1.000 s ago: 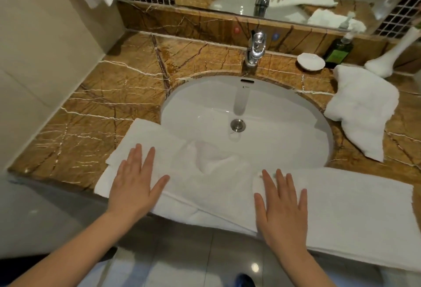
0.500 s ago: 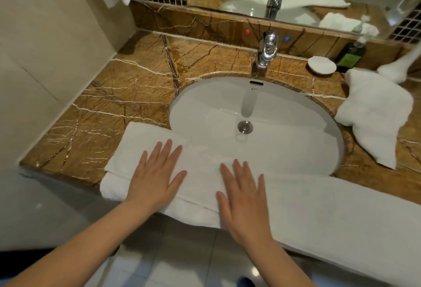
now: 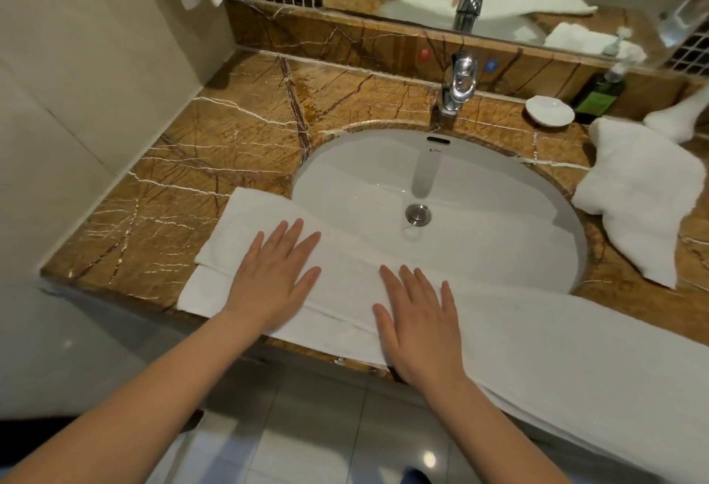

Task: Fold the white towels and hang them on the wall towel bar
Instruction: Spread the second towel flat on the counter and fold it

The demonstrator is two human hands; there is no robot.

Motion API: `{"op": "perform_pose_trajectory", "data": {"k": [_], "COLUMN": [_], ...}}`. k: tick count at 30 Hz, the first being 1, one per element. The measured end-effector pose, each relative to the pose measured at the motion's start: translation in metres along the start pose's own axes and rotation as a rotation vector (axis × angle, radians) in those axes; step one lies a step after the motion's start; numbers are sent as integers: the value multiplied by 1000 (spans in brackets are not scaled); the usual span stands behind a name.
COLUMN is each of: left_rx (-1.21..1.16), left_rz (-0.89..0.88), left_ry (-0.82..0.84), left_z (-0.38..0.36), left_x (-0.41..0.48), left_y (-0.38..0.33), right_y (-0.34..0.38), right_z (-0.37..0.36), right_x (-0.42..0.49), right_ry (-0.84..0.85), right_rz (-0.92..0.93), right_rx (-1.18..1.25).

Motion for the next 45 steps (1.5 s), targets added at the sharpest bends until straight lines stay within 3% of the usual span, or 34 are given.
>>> {"op": "perform_pose_trajectory", "data": {"k": [4, 7, 13, 22, 27, 39, 45], "left_rx": [-64, -98, -61, 123, 99, 91, 56], "left_rz": [3, 29, 50, -223, -220, -221, -181], "left_ry": [-139, -271, -171, -356, -282, -264, -262], "left_z": [20, 30, 18, 14, 14, 22, 32], "left_x": [-25, -53, -81, -97, -94, -80, -78], "left_y": [6, 20, 68, 83, 97, 104, 110], "right_y": [17, 54, 145, 170, 179, 194, 192], "right_z": [11, 22, 16, -5, -7, 35, -17], "right_x": [4, 14, 46, 65, 68, 52, 50], "right_ry": [-42, -154, -139, -234, -273, -516, -308], "right_rz": [48, 212, 464, 527, 583, 591, 588], "right_rx": [31, 80, 18, -220, -303, 63, -121]}}
Point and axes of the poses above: each hand's wrist, its own x-axis towards the middle knuckle, its own z-axis out of the back of the hand, y = z × x, the point moved 6 cm from there along x, towards the middle knuckle, and after that the axes turned 7 degrees about y, right-handed, at the moved point
